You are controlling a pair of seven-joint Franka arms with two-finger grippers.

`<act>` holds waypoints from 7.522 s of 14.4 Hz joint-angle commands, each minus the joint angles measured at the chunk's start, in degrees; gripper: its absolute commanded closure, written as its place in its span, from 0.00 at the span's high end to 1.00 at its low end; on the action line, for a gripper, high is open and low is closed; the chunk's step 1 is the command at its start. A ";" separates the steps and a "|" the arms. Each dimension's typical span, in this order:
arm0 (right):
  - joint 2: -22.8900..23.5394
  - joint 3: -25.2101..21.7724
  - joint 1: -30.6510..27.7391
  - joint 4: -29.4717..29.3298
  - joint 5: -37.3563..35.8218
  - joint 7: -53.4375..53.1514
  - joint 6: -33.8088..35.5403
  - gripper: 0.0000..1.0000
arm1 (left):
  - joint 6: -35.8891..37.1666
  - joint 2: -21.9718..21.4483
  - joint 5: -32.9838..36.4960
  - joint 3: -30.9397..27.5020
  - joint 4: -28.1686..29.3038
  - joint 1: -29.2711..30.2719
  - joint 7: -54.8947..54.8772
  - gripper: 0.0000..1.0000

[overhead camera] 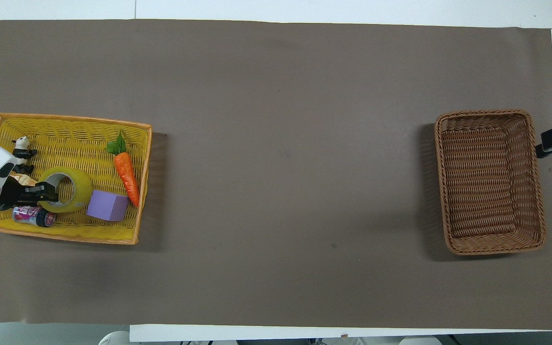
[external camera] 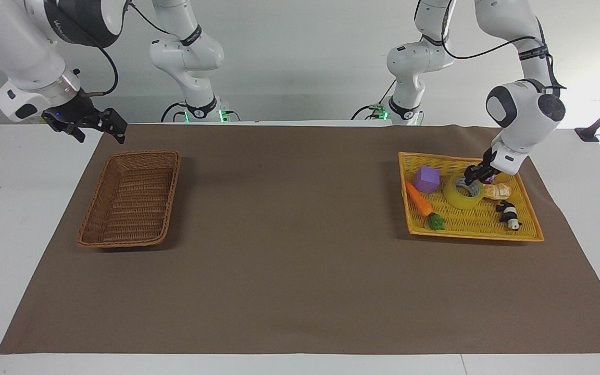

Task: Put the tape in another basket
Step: 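Grasp the yellow tape roll by its rim with the left gripper, then lift the tape with the left gripper while the right gripper reaches toward it, then close the right gripper on the tape rim beside the left gripper, then open the left gripper and withdraw it while the right gripper holds the tape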

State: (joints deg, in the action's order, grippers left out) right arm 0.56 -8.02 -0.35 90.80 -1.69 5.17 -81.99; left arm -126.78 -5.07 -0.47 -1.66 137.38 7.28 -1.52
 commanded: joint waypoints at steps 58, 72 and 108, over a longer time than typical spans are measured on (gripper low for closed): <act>4.17 0.46 7.09 12.82 49.97 3.71 -18.89 1.00 | 11.63 8.50 -14.12 0.87 -31.12 -41.56 24.38 0.00; 9.02 0.46 27.41 23.89 89.49 16.62 -37.97 1.00 | 12.61 8.15 -14.03 0.87 -30.33 -41.30 24.38 0.00; 8.93 0.28 29.62 23.90 83.71 19.53 -37.90 0.00 | 30.52 4.37 -8.07 -0.36 -42.28 -29.98 28.60 0.99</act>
State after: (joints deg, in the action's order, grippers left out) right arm 10.32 -7.62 30.34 114.39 84.41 24.48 -120.43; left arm -101.17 -0.37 -11.46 -2.22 98.36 -26.30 27.28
